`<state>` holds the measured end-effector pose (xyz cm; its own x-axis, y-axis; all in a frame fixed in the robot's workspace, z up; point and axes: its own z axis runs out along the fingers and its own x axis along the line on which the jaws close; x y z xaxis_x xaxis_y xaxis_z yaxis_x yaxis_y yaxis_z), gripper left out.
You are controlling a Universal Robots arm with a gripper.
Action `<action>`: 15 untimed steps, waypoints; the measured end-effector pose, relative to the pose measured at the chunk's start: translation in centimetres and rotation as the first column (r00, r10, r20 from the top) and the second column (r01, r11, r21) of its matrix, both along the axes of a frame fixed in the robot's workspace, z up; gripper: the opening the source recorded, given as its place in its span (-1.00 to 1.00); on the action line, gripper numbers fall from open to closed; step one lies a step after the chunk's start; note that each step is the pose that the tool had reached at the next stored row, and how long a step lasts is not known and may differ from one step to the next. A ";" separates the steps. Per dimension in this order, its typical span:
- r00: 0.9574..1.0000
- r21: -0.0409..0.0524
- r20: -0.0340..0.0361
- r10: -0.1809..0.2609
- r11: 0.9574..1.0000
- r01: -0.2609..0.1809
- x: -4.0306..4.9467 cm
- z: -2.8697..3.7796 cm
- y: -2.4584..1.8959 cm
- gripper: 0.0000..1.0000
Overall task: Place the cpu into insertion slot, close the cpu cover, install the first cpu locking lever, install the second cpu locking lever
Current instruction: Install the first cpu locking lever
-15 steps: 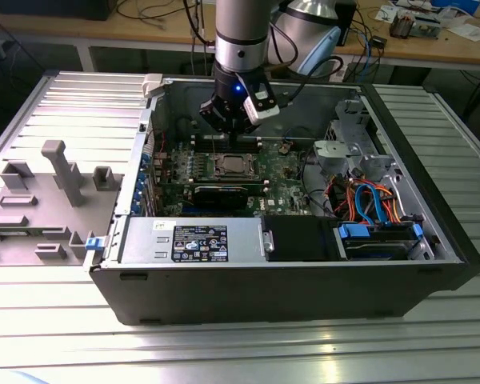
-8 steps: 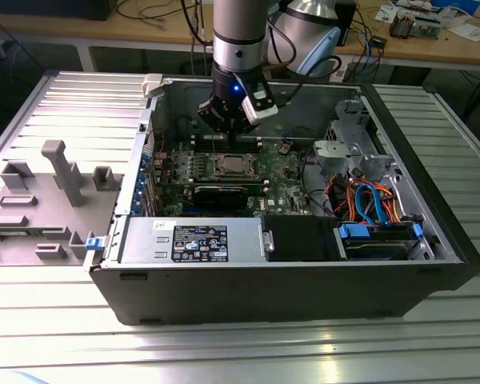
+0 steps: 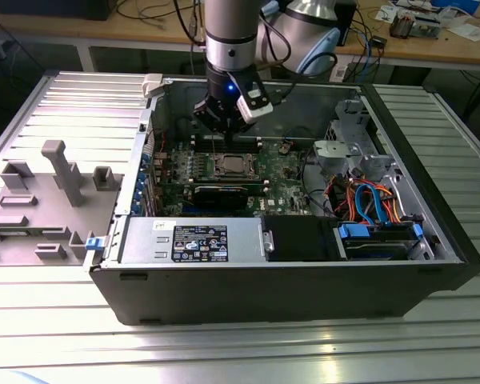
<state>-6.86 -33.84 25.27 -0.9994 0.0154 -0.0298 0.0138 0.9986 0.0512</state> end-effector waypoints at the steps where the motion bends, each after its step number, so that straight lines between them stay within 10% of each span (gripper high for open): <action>1: 1.000 0.000 0.000 0.000 1.000 0.000 -0.21 -0.01 0.00 -0.79; 15: 1.000 0.016 -0.004 0.000 1.000 0.000 -0.37 0.06 0.00 -0.79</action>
